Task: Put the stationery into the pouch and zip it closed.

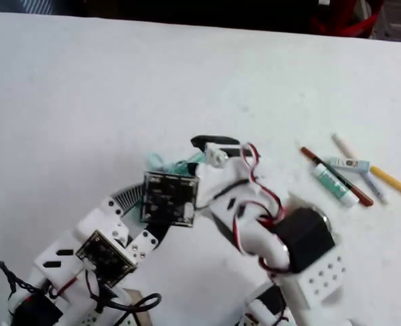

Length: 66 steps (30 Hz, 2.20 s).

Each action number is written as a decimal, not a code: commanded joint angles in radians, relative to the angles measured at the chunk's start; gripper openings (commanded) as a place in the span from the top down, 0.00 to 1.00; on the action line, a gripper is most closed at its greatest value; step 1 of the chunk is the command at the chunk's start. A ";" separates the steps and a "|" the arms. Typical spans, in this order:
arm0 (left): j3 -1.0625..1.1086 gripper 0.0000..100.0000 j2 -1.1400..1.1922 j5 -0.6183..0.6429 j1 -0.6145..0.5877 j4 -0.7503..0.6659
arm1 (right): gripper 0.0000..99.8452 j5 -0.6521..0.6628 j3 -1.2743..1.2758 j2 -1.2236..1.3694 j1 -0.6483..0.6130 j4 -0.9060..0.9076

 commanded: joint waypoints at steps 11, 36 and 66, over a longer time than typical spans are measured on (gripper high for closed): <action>-0.026 0.90 -0.002 -0.006 0.012 0.009 | 0.88 0.126 -0.273 0.122 -0.104 0.223; -0.026 0.90 -0.002 -0.003 0.013 0.009 | 0.92 0.210 -0.232 0.213 -0.122 0.124; -0.028 0.90 -0.002 -0.003 0.013 0.015 | 0.98 0.568 -0.227 0.349 -0.179 0.188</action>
